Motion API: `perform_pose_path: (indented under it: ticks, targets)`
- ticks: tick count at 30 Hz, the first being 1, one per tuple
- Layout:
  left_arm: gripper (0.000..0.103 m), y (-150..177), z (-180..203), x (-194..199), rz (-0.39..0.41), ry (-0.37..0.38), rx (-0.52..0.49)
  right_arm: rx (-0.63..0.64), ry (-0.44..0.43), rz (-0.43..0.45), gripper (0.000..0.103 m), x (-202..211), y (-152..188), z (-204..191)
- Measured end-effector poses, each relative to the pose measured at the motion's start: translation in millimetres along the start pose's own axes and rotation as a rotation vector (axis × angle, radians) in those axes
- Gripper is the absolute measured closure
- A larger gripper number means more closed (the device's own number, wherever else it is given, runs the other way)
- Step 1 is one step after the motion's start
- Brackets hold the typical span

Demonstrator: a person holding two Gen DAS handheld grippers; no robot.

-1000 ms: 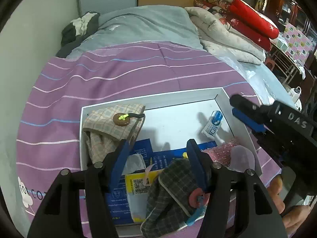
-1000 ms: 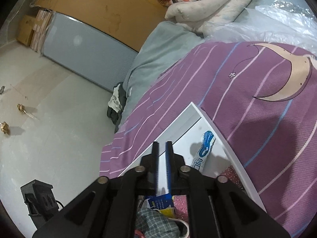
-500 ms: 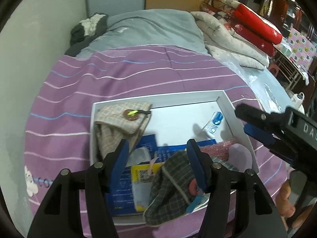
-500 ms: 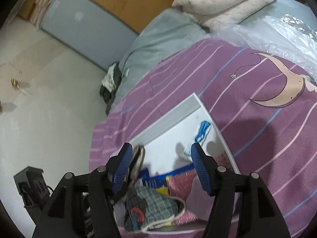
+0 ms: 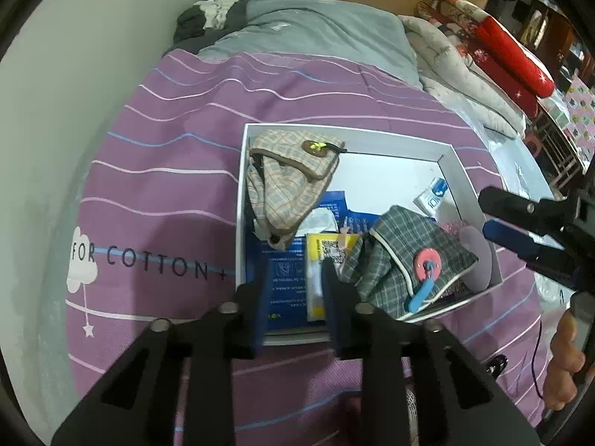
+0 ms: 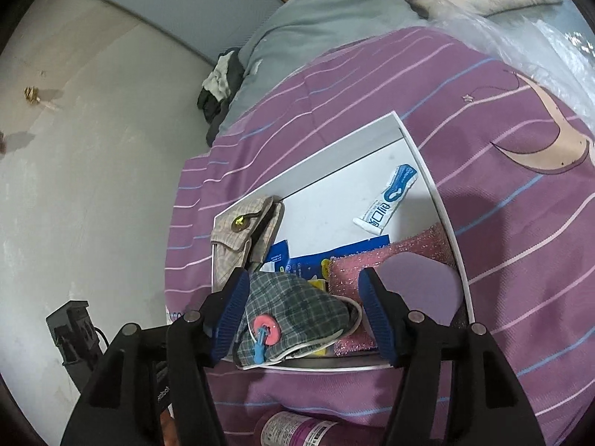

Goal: Organize soft objects
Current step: 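Release the beige pouch in the box and lift the left tool away, then move the right tool to the white plush toy beside the pink bottle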

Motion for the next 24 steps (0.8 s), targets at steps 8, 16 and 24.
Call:
perform_pose_path:
  ticks: [8, 16, 24]
  targets:
    - [0.078, 16.4, 15.6, 7.6, -0.002, 0.054, -0.010, 0.076, 0.114, -0.057, 0.041, 10.7, 12.4, -3.4]
    - [0.078, 20.2, 39.1, 24.3, 0.015, 0.045, -0.070, 0.131, 0.140, -0.037, 0.041, 36.0, 16.4, -7.5]
    - [0.053, 39.6, 35.5, 62.6, 0.042, -0.028, -0.089, 0.149, 0.132, -0.075, 0.041, 60.1, 44.9, -23.0]
Point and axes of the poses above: each gripper's, at about its wrist camera, not at the fingertips, and x roughly against the way its jaws point, z to its right, y to its underside, the point moved 10 cm from there along -x, roughly the way its jaws point, and after that the axes turned 5 degrees about -y, right-handed, at the moved point
